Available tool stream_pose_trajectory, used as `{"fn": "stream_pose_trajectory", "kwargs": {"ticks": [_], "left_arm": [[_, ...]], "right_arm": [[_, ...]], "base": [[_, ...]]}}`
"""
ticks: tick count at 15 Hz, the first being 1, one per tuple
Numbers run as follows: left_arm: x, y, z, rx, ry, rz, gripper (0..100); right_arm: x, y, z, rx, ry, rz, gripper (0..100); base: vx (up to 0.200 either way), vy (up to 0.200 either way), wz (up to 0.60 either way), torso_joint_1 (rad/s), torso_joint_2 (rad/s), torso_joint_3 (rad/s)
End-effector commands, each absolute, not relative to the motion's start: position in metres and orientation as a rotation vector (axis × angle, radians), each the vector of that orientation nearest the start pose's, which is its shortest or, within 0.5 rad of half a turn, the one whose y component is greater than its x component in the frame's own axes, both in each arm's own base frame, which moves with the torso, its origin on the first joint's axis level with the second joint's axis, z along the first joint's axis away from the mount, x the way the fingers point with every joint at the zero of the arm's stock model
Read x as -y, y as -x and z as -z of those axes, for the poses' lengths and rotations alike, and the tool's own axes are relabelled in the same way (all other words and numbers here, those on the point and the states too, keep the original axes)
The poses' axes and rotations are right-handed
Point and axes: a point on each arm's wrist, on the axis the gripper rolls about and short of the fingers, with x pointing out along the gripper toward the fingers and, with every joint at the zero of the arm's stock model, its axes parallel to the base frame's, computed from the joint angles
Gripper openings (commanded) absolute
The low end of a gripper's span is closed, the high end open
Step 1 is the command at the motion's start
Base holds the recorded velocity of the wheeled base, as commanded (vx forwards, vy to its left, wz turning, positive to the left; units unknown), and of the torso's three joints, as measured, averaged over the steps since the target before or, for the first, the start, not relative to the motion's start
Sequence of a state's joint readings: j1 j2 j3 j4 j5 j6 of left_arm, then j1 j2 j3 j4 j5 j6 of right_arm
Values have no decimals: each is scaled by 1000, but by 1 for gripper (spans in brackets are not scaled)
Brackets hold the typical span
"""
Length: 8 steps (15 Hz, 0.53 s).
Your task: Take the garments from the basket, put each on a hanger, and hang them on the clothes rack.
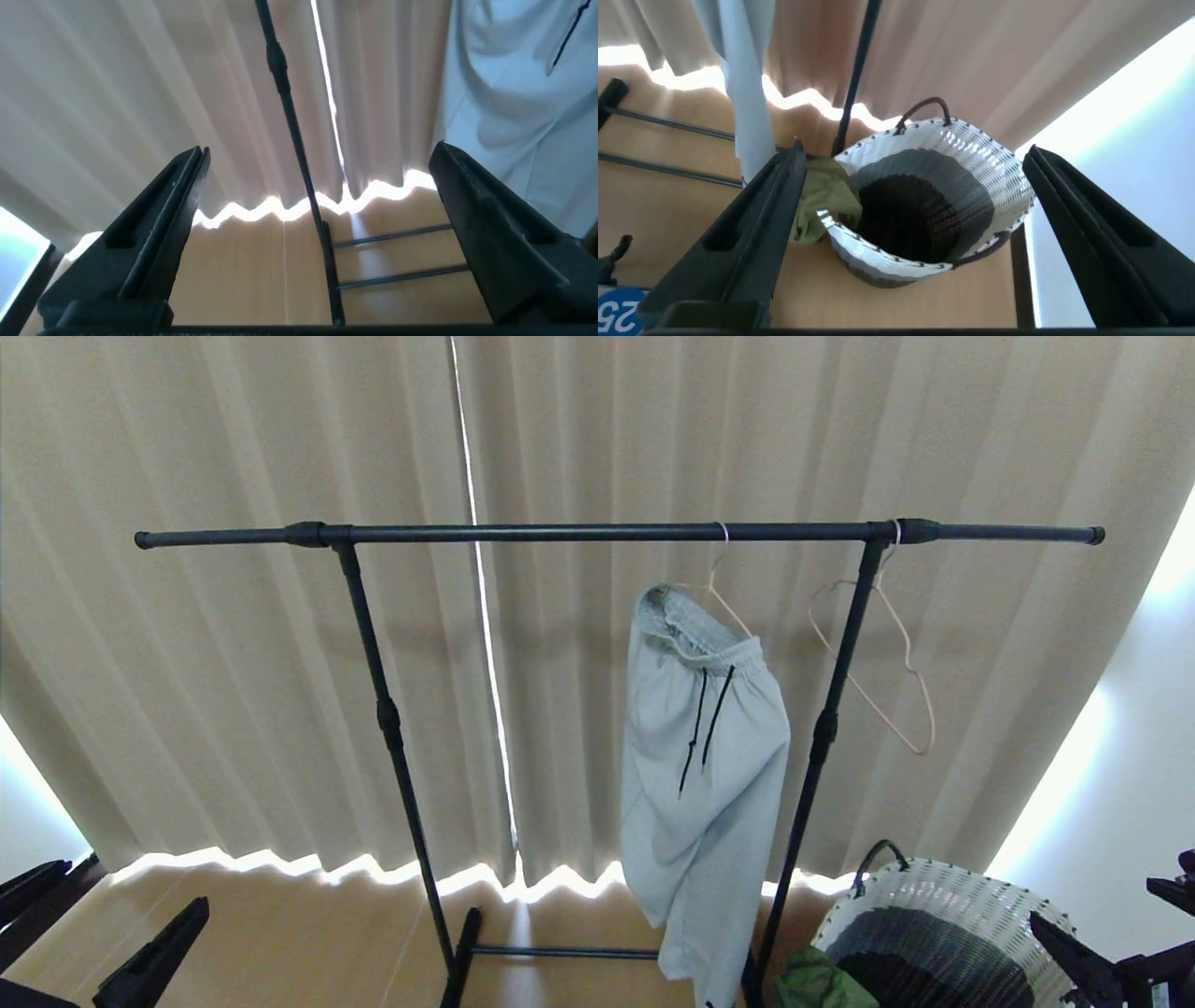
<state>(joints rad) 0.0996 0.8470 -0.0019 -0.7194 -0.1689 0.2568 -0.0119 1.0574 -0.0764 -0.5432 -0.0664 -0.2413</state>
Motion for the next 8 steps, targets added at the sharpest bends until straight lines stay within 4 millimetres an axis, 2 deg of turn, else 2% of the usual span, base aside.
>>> {"fn": "stream_pose_trajectory", "kwargs": {"ticks": [1,4,8], "left_arm": [[-4,-75,-135,-95,-243,82,100],[-4,-75,-138,-81,-244,77,100],[-4,-73,-138,-73,-246,76,100]], "right_arm": [[3,-104,-115,-442,261,22,100],[3,-104,-115,-439,263,22,100],[3,-105,-115,-440,263,22,100]], "base": [[0,0,0,0,0,0],[0,0,0,-11,22,11],[0,0,0,-151,377,223]]}}
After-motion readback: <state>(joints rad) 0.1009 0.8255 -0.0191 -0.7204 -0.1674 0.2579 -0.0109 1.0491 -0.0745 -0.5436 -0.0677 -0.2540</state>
